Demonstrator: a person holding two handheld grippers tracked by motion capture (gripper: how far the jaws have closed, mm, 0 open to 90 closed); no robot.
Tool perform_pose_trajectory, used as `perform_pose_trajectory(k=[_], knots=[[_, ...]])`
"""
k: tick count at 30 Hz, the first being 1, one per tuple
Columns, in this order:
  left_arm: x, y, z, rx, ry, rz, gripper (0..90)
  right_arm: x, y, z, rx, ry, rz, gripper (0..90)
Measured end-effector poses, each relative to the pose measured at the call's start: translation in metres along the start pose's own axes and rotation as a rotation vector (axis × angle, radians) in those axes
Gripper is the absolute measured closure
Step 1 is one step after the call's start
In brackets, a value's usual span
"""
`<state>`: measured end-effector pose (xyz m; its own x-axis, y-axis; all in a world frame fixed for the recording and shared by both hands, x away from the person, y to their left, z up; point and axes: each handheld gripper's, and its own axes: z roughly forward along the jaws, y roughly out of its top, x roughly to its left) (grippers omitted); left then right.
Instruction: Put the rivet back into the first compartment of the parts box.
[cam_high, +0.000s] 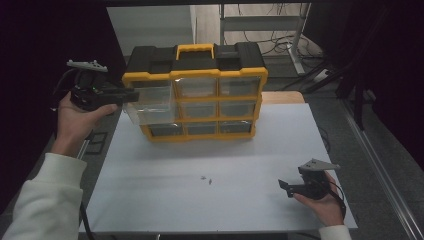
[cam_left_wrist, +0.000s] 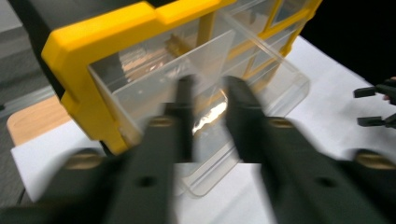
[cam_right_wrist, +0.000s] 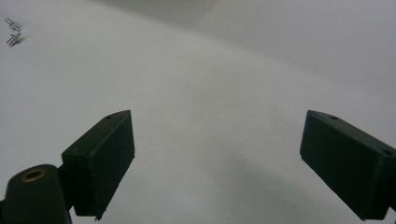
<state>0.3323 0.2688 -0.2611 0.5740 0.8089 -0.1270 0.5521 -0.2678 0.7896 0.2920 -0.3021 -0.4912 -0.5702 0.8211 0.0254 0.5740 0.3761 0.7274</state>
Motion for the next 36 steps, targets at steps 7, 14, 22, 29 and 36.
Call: perform_pose_trajectory(k=[7, 14, 22, 29, 36], knots=[[0.002, -0.007, -0.01, -0.028, 0.038, -0.008, 22.5, 0.001, 0.0, 0.0, -0.001, -0.001, 0.002, 10.5], [0.005, -0.02, -0.019, -0.045, 0.038, -0.005, 12.2, 0.001, 0.0, -0.001, 0.001, 0.0, 0.002, 10.5], [0.01, -0.049, -0.019, -0.026, 0.042, -0.011, 9.2, 0.001, 0.0, -0.001, -0.001, -0.003, 0.002, 10.5], [0.013, -0.077, -0.014, -0.032, 0.037, -0.039, 9.4, 0.001, 0.0, 0.0, 0.003, -0.001, -0.002, 10.5], [0.012, -0.105, -0.004, -0.042, 0.032, -0.052, 10.3, 0.001, 0.0, 0.0, 0.001, -0.002, -0.001, 10.5]])
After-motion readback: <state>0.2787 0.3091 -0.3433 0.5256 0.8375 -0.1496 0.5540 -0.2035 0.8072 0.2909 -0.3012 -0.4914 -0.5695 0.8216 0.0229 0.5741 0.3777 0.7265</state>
